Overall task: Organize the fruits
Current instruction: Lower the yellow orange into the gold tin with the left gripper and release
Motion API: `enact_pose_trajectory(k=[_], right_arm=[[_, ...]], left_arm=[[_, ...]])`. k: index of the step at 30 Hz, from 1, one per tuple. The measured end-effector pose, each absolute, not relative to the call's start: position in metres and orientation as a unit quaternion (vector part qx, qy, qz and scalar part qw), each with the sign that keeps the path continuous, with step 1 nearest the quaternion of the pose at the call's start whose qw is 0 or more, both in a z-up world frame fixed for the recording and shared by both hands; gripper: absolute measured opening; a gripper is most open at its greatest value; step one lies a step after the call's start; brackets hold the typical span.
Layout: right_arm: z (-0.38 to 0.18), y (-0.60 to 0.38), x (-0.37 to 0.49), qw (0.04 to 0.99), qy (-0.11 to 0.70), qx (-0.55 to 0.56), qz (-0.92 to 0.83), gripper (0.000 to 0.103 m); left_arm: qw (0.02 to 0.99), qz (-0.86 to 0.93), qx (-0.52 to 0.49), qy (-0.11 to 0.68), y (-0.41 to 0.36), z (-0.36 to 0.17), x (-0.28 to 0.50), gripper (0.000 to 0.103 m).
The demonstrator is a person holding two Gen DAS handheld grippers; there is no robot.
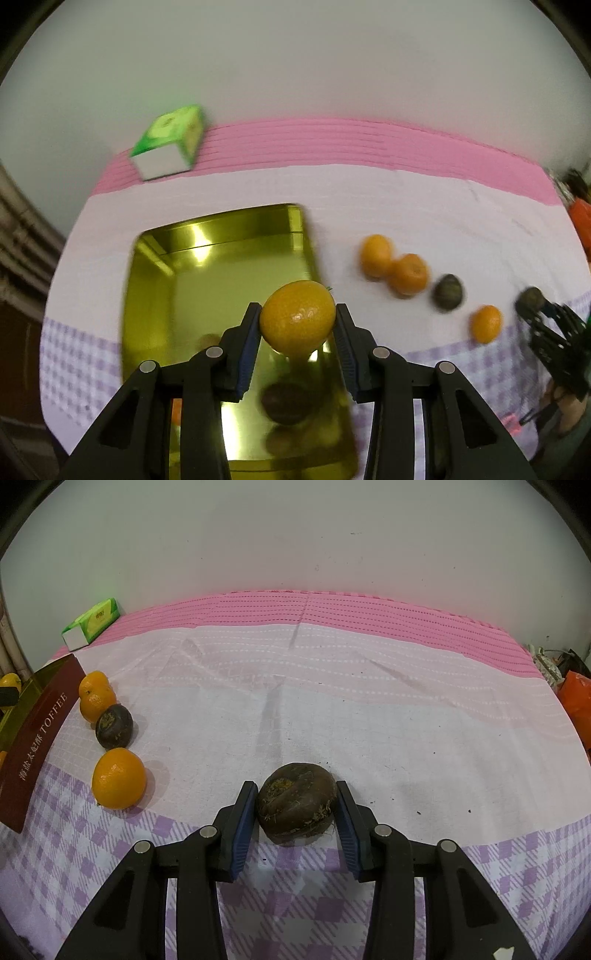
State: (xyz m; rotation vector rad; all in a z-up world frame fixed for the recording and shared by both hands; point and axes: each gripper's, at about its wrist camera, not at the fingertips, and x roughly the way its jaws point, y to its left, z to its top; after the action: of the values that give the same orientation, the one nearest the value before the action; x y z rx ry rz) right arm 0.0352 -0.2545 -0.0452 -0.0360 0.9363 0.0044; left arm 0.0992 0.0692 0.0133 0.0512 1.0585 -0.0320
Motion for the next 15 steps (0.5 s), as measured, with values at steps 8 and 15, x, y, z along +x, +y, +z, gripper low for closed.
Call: enact_pose_trajectory(k=[8,15], right_arm=[[-0.043,-0.253,0.036,0.892,0.451,-0.020,0.001,0.039],[-0.043,-0.252,0.036,0.892,0.451,-0.021,0.000,0.039]], left_arm=[[0.857,0.036,0.012,0.514,0.122,-0.002,0.104,0.040],[0.850,0.059,0.003,0.524,0.143,-0.021,0.115,0.040]])
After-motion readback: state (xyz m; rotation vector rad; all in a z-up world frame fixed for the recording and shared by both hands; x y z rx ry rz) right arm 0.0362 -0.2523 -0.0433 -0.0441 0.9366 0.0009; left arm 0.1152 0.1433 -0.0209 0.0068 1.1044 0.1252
